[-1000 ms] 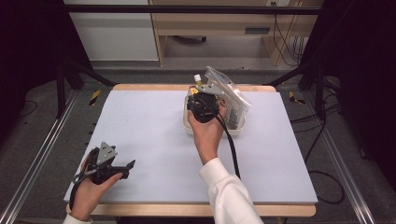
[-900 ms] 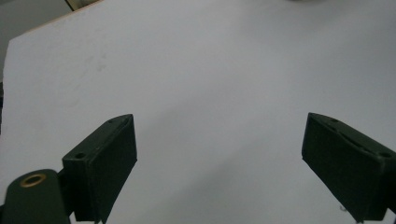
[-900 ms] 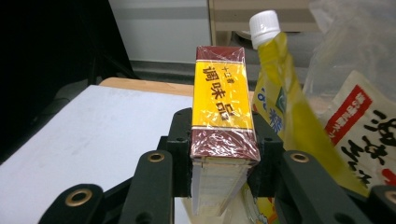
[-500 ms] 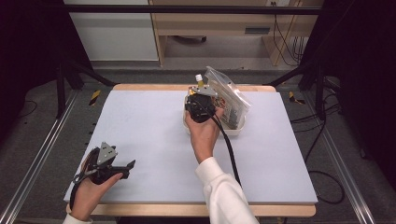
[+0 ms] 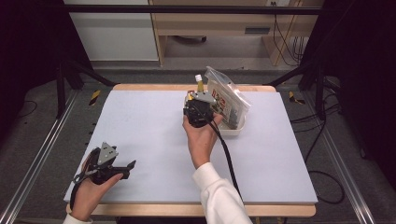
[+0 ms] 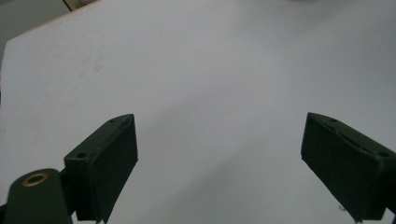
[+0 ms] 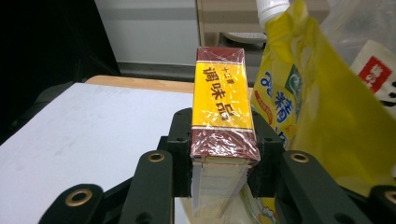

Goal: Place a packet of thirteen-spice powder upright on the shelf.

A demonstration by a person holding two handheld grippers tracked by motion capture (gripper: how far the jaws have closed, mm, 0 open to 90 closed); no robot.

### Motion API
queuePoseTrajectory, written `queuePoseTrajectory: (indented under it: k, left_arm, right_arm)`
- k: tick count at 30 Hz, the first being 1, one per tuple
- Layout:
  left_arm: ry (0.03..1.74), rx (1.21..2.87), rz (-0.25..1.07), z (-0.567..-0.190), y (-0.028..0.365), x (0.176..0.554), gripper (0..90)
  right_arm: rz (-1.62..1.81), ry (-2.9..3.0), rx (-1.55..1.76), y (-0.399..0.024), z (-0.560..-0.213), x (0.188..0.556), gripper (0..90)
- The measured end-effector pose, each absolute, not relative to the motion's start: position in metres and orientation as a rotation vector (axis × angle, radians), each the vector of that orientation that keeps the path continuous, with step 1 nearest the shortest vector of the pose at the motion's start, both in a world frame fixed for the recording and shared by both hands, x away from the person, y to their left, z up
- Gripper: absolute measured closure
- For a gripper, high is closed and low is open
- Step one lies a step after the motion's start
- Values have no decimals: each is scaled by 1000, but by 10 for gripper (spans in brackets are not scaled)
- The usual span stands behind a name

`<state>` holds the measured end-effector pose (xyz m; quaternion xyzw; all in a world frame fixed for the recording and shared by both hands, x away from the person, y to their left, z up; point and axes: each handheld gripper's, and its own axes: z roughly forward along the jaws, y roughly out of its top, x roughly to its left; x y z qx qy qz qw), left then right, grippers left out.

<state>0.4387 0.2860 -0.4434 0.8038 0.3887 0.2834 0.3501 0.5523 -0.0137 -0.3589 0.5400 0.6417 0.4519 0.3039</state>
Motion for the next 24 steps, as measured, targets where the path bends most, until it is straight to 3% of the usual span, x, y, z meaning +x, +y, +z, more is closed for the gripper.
queuePoseTrajectory:
  k: [24]
  left_arm:
    - [1000,2093,732,-444,284,439,108]
  right_arm:
    - [1167,1682,1482,-4,-387,569,656]
